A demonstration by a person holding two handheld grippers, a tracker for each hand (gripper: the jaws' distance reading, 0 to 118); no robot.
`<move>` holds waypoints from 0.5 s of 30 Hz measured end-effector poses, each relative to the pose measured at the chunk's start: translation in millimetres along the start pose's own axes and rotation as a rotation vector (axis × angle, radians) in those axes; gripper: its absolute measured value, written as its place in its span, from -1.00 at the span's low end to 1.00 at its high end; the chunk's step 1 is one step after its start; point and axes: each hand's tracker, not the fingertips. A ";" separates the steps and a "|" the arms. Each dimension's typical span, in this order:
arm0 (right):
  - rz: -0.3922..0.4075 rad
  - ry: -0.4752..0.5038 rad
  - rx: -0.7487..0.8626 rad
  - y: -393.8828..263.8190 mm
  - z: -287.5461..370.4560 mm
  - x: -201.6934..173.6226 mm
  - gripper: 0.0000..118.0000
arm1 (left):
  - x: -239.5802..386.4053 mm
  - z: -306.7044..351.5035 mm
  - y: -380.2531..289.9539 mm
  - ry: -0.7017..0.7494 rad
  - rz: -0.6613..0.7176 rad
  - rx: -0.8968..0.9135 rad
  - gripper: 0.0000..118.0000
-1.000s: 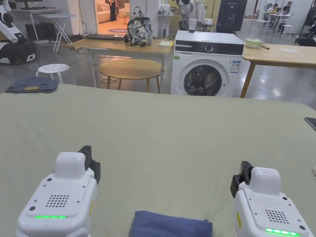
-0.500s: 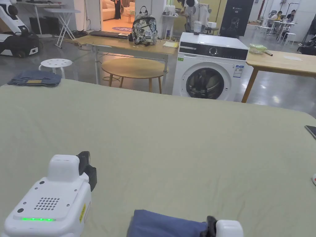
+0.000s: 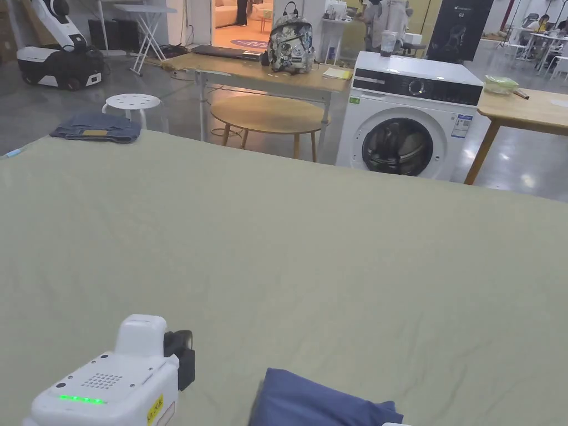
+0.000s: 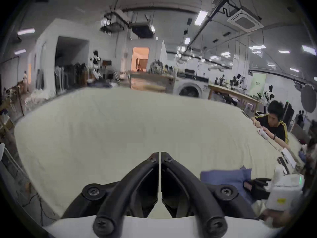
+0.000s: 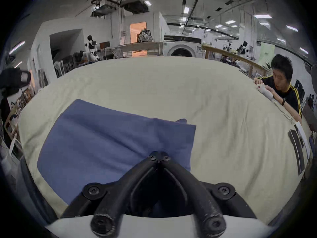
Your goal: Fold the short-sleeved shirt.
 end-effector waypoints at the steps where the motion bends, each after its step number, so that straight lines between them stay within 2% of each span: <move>1: -0.001 0.002 0.000 0.1 -0.1 0.2 -1.00 | -4.2 -7.2 0.6 -0.051 0.021 -0.065 -1.00; 3: 0.004 0.003 -0.002 -2.9 -6.7 4.7 -1.00 | -16.1 -24.4 2.0 -0.210 0.100 -0.214 -1.00; 4: 0.005 0.003 -0.003 -2.5 -7.4 5.4 -1.00 | -23.6 -34.2 1.4 -0.297 0.160 -0.272 -0.91; 6: 0.003 0.005 -0.006 -1.5 -6.2 5.1 -1.00 | -32.4 -53.3 -0.4 -0.391 0.243 -0.371 -0.46; 7: 0.000 0.007 -0.006 -1.3 -5.0 4.9 -1.00 | -30.9 -59.7 -2.1 -0.416 0.269 -0.394 -0.33; 8: -0.003 0.009 -0.006 -1.3 -5.3 5.5 -1.00 | -28.4 -66.1 -2.4 -0.426 0.279 -0.428 -0.33; 9: -0.004 0.011 -0.006 -1.5 -5.7 6.1 -1.00 | -29.2 -73.6 -3.6 -0.440 0.289 -0.467 -0.09; 10: -0.002 0.012 -0.005 -1.4 -3.3 4.6 -1.00 | -28.4 -81.8 -4.8 -0.461 0.280 -0.498 -0.11; 13: 0.000 0.014 -0.003 -1.7 -3.0 4.8 -1.00 | -22.3 -98.7 -13.8 -0.556 0.287 -0.578 0.22; 15: -0.002 0.015 -0.003 -0.4 0.8 2.6 -1.00 | -23.9 -114.4 -21.6 -0.612 0.337 -0.637 0.22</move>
